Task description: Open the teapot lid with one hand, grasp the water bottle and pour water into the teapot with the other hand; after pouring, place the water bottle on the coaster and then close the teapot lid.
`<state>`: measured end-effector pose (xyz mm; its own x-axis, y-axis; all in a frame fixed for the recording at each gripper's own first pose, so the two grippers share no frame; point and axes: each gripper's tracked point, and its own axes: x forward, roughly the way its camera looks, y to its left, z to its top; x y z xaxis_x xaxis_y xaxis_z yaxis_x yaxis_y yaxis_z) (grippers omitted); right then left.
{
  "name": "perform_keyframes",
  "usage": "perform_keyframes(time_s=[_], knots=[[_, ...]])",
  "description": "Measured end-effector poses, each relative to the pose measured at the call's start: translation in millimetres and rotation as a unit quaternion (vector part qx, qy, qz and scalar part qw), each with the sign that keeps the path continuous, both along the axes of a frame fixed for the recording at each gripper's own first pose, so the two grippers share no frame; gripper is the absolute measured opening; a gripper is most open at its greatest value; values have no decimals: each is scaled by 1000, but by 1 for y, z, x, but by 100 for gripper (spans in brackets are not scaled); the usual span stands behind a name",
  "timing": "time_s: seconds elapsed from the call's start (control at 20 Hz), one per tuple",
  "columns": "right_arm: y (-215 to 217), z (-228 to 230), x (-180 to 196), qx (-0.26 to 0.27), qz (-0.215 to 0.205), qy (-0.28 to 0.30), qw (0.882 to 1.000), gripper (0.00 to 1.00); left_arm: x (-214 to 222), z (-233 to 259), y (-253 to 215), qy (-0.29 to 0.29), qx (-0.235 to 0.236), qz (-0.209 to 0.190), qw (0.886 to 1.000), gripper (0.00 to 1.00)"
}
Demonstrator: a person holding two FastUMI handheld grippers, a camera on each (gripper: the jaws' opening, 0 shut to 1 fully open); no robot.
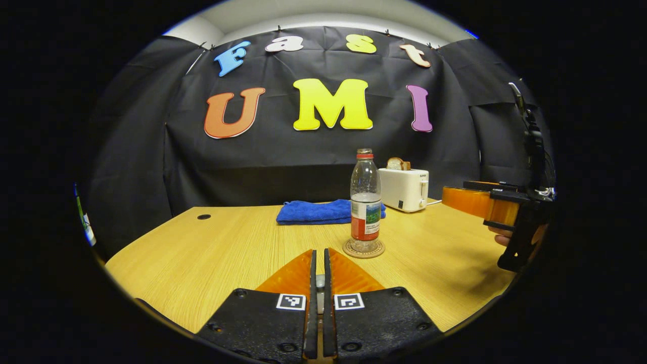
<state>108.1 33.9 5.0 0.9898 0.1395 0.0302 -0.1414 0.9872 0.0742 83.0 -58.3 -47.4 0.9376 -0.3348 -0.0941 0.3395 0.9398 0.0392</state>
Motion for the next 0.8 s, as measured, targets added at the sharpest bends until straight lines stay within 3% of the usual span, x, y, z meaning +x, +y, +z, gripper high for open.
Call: perform_keyframes(time_s=[0.8], knots=[[6, -3, -12, 10, 5, 3, 1000, 97, 5, -15, 4, 18, -12, 28, 999, 7]])
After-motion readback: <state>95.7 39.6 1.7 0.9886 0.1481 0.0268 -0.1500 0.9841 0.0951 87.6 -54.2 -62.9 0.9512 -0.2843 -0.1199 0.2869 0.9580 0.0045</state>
